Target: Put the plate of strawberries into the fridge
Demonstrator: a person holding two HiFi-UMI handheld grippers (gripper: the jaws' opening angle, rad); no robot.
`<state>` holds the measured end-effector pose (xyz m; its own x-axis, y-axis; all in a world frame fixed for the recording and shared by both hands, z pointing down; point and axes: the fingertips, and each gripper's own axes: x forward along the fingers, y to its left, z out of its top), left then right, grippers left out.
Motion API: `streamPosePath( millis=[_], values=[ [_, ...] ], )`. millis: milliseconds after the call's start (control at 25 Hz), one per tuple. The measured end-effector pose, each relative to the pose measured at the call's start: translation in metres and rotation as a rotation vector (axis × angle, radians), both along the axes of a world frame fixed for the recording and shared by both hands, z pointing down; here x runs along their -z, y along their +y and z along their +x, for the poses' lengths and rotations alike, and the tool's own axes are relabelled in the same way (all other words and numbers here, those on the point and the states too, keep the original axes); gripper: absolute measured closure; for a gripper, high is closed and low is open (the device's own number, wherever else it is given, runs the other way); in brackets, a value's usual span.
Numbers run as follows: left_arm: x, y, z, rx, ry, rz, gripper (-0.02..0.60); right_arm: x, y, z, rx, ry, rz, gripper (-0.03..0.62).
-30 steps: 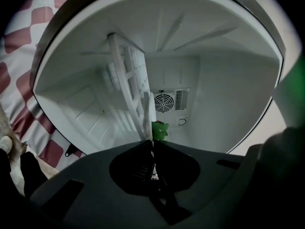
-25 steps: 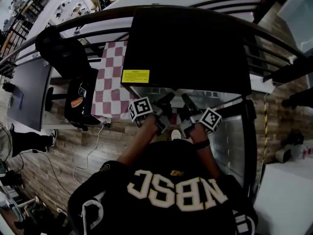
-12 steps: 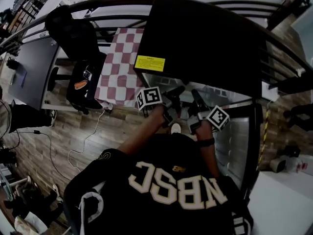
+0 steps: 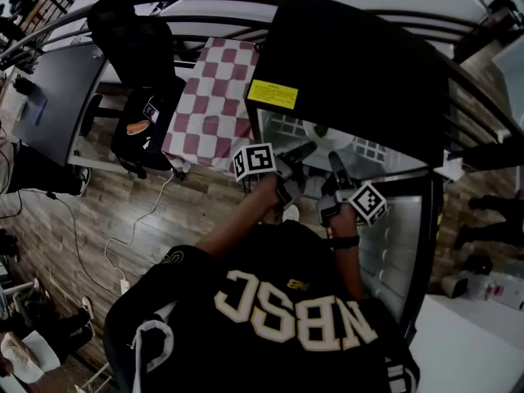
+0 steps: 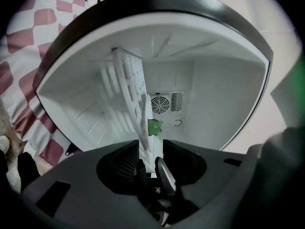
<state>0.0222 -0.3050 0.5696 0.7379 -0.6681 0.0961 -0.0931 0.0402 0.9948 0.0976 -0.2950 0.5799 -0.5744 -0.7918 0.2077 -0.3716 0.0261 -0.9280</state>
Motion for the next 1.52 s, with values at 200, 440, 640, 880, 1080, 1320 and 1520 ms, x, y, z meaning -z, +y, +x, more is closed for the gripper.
streamPosePath(
  millis=[200, 440, 640, 880, 1080, 1320, 1520],
  values=[
    [-0.003, 0.024, -0.011, -0.016, -0.009, 0.001, 0.426, 0.0, 0.023, -0.009, -0.016, 0.012, -0.015, 0.411],
    [0.013, 0.049, -0.024, -0.044, -0.045, 0.107, 0.435, 0.012, 0.052, -0.024, -0.009, 0.079, 0.045, 0.438],
    [0.033, 0.064, -0.037, -0.052, -0.15, 0.241, 0.506, 0.041, 0.068, -0.027, -0.003, 0.26, 0.217, 0.507],
    [0.056, 0.077, -0.045, -0.059, -0.269, 0.397, 0.557, 0.076, 0.085, -0.022, -0.049, 0.511, 0.366, 0.551],
    [0.078, 0.086, -0.052, -0.02, -0.449, 0.557, 0.565, 0.095, 0.098, -0.029, -0.052, 0.645, 0.448, 0.562],
    [0.111, 0.093, -0.055, 0.029, -0.667, 0.764, 0.565, 0.114, 0.107, -0.035, -0.047, 0.773, 0.526, 0.568],
    [0.124, 0.094, -0.055, 0.066, -0.779, 0.852, 0.566, 0.126, 0.11, -0.03, -0.073, 0.901, 0.585, 0.569]
  ],
)
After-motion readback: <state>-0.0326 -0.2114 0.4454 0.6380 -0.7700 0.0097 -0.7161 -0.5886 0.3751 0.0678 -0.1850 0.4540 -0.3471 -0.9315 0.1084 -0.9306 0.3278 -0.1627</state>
